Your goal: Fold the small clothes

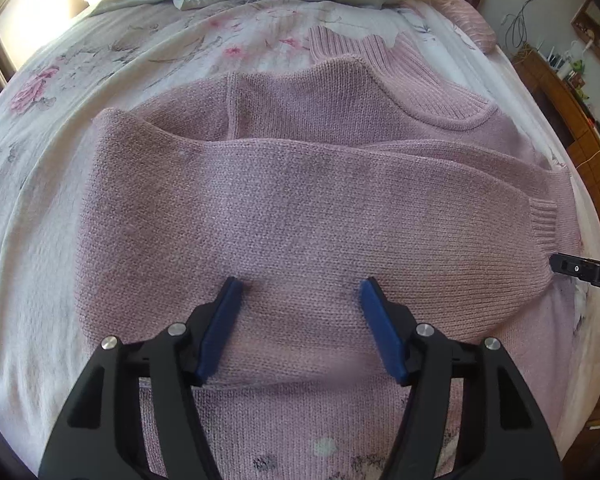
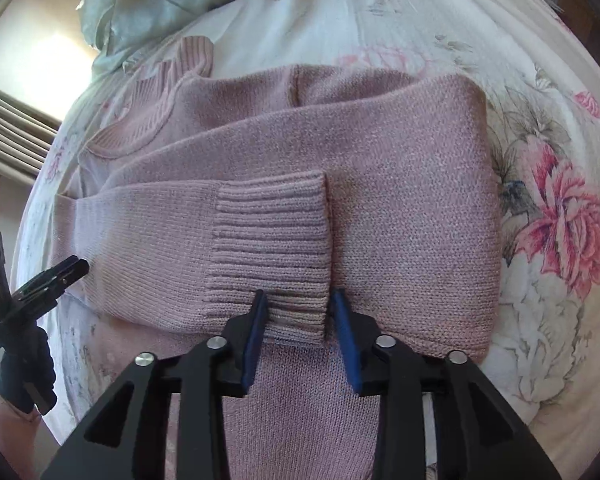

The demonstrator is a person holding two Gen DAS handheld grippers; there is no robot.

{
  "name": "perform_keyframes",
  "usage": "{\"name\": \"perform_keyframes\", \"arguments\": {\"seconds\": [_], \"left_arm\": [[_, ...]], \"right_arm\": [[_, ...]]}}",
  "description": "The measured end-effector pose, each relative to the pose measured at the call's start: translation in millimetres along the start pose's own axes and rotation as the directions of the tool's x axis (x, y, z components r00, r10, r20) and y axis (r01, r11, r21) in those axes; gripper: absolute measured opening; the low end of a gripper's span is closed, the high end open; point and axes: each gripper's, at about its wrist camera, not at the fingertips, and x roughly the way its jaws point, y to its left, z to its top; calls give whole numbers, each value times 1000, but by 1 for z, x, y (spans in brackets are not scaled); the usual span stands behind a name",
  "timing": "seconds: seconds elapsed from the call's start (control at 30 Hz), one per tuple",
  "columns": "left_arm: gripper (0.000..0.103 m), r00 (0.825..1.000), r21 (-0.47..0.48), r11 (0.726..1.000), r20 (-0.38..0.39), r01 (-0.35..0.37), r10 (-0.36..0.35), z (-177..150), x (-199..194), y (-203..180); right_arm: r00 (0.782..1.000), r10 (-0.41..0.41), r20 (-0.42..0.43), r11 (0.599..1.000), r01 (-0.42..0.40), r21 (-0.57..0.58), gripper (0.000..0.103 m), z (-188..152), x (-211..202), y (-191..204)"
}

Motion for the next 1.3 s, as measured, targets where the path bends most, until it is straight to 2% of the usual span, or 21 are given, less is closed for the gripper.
{"name": "perform_keyframes", "arguments": {"seconds": [0.03,0.1,0.23,0.27,0.3,0.33,0.43,0.63,0.73,0.83,0.9,0.93,0.97,1.0,1.03,1.07,1.1,1.2,1.3], "left_arm": [[62,1000,1,1000,25,17,-17,6,-8,-1],[64,997,24,999,70,29,-30,24,-20,-7],[67,991,10,996,105,84,-85,79,-18,-14],[67,990,-5,996,107,91,-90,93,-14,-14],[68,990,-21,995,103,102,-99,107,-7,-15],[70,989,-44,992,89,120,-115,121,1,-13],[70,993,-77,991,55,107,-103,153,28,-13],[70,986,-201,968,-38,153,-164,175,78,2],[70,981,-222,959,-40,174,-187,176,91,5],[69,978,-231,953,-32,193,-206,178,96,5],[64,975,-234,950,-25,207,-219,180,98,4],[53,973,-231,948,-21,217,-228,180,98,3],[38,971,-227,947,-20,227,-238,180,98,2],[32,970,-220,947,-18,232,-242,180,98,1],[24,969,-210,948,-9,240,-248,180,96,-1],[10,965,-197,946,4,256,-260,181,94,-1],[7,962,-184,944,22,273,-274,180,90,-2],[8,939,-150,928,91,342,-332,178,72,0],[8,920,-103,919,144,381,-365,174,51,-3]], "right_arm": [[999,10,33,1000,-10,-13,51,5,-9,2],[995,60,81,998,-57,-40,52,21,-21,10],[984,142,107,988,-134,-75,55,77,-19,32],[982,158,105,986,-150,-76,62,92,-13,37],[980,173,96,984,-167,-68,65,107,-6,43],[978,192,85,981,-188,-51,67,120,1,46],[972,229,53,973,-229,-12,68,158,25,55],[979,202,-38,979,-202,15,68,197,73,71],[982,178,-56,984,-178,1,68,202,89,77],[980,195,-47,981,-194,8,69,204,98,79],[979,202,-42,979,-201,13,64,207,102,80],[978,205,-47,979,-205,6,53,208,103,81],[975,215,-48,977,-215,0,37,209,104,82],[973,227,-49,974,-227,0,32,209,104,83],[968,246,-39,969,-246,-1,23,209,103,83],[960,277,-33,961,-277,-7,21,208,98,83],[957,289,-12,957,-289,-16,20,208,93,83],[936,349,56,937,-347,-46,20,202,72,81],[918,384,94,922,-375,-98,20,194,50,83]]}}
